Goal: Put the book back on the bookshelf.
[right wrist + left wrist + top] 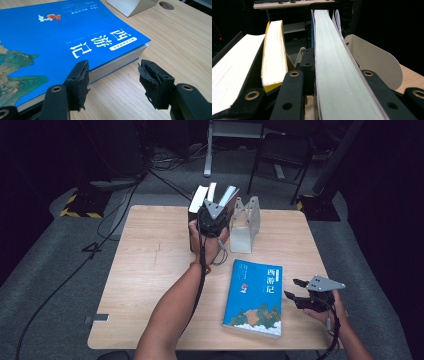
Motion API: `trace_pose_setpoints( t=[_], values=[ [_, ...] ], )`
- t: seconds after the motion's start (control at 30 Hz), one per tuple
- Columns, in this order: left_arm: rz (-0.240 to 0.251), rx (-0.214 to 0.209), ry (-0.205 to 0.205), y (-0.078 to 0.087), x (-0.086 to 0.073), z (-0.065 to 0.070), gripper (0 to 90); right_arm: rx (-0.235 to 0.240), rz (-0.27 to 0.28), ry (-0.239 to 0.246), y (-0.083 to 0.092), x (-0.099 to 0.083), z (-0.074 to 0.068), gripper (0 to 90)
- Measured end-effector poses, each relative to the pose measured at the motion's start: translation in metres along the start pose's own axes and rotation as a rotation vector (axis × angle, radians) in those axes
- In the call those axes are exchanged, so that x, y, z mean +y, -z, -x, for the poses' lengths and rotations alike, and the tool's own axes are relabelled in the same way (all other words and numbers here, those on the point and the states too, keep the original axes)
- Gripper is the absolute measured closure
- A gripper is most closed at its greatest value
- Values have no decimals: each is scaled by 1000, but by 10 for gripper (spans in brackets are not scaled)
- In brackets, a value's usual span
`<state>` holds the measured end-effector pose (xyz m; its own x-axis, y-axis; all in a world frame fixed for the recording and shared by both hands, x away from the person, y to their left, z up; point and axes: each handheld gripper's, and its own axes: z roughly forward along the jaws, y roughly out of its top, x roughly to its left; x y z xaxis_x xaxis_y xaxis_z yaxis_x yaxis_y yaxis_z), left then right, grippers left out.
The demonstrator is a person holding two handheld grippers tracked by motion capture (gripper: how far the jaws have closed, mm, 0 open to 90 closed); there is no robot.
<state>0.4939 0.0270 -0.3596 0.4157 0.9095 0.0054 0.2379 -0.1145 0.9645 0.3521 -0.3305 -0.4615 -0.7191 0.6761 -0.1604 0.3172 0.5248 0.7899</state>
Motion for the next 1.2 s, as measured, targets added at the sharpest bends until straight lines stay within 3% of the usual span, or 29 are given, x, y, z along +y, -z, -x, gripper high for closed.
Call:
trace_pose_setpoints(
  t=[0.2,0.37,0.47,0.57,0.7,0.8,0.9,0.93,1.0,1.03,1.13,1.2],
  values=[
    [10,-9,-36,10,1,2,553,7,-14,8,-2,-1,-1,412],
    [-2,-24,-48,14,-7,2,533,10,-20,14,-2,-1,-1,412],
    [-17,-35,-52,18,-14,3,476,14,-20,15,-2,-1,-2,410],
    [-37,-53,-46,24,-36,4,446,15,-25,14,-2,-2,-2,409],
    [-99,-72,-33,22,-61,-1,446,16,-26,11,-2,-3,-2,408],
    [-150,-83,-15,19,-80,-5,462,23,-34,19,-3,-3,-3,408],
    [-176,-84,-12,15,-93,-6,603,25,-39,25,-4,-3,-4,407],
    [-174,-113,-2,13,-100,-9,626,25,-46,25,-6,-3,-4,407],
    [-167,-109,-5,12,-100,-9,642,26,-47,24,-6,-3,-5,407],
    [-159,-78,-10,11,-100,-7,671,31,-52,29,-7,-3,-6,407],
    [-140,-73,41,3,-100,-5,720,29,-51,32,-7,-2,-7,408],
    [-143,-63,36,-1,-98,-1,729,29,-51,33,-7,-2,-7,408]
  ],
)
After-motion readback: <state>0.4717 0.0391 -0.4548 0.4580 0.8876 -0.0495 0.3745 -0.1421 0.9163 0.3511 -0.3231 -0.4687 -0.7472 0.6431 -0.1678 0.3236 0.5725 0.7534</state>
